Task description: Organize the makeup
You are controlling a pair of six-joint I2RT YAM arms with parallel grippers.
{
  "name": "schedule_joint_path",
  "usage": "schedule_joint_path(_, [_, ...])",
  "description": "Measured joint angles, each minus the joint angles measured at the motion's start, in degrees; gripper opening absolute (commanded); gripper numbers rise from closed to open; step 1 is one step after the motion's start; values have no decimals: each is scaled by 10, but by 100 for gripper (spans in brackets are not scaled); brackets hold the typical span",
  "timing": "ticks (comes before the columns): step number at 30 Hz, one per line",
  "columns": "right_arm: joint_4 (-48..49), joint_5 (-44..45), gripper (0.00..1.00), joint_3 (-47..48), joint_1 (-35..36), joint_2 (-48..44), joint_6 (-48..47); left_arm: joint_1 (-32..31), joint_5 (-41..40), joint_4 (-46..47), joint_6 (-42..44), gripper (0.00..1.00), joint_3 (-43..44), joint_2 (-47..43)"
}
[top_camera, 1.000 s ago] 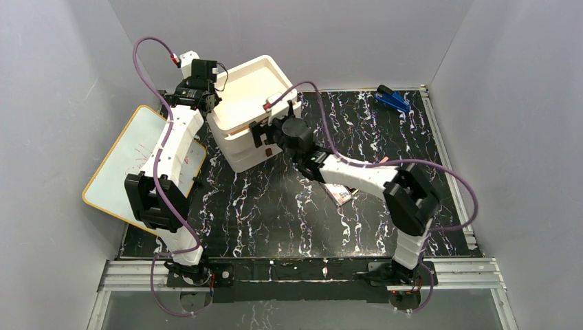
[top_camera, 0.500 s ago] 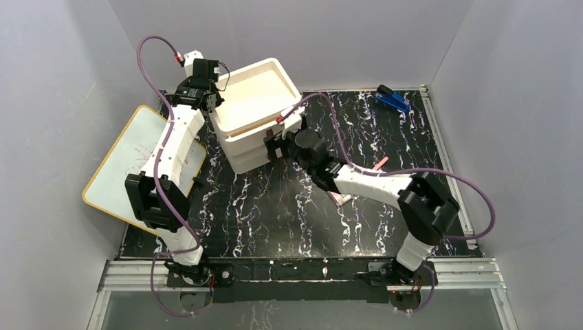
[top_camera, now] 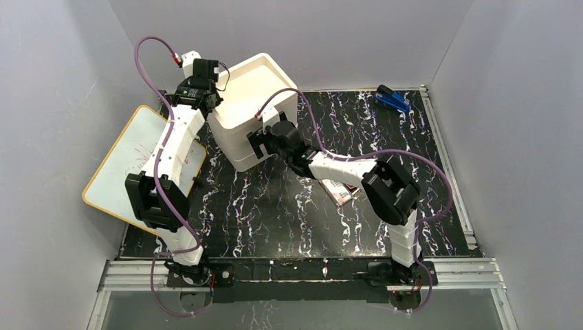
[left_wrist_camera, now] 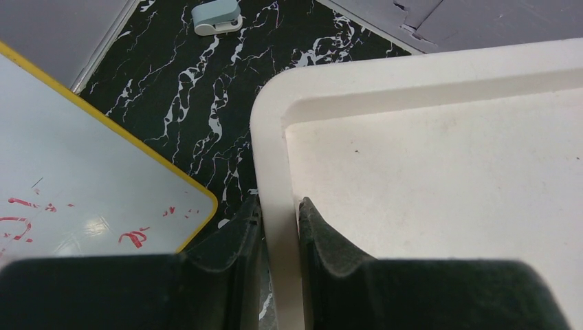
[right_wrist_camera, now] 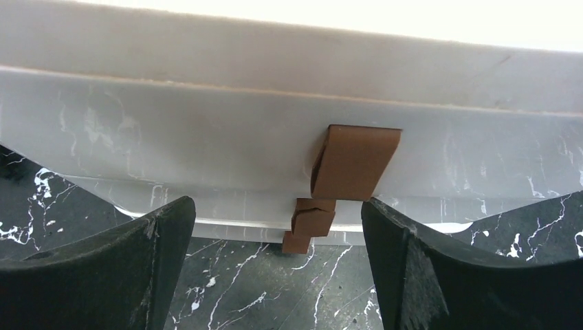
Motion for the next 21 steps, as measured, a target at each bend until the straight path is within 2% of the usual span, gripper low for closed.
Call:
schedule_joint_path(4, [-2,-3,98,4,-2,3,0,0,-4,0,-5,0,0,0])
schedule_joint_path(8, [9,-1,83,-3,-3,3,0,0,-4,0,-5,0,-1,0])
schedule_joint_path(12, [26,3,80,-11,-7,6,-1,0,-4,0,-4,0,-2,0])
schedule_joint_path(17, [33,0,69,-18,-15,17,-4,0,-4,0,-2,0,-2,0])
schedule_joint_path(21, [33,-11,47,-22,-30,23,-7,0,-4,1,-2,0,-3,0])
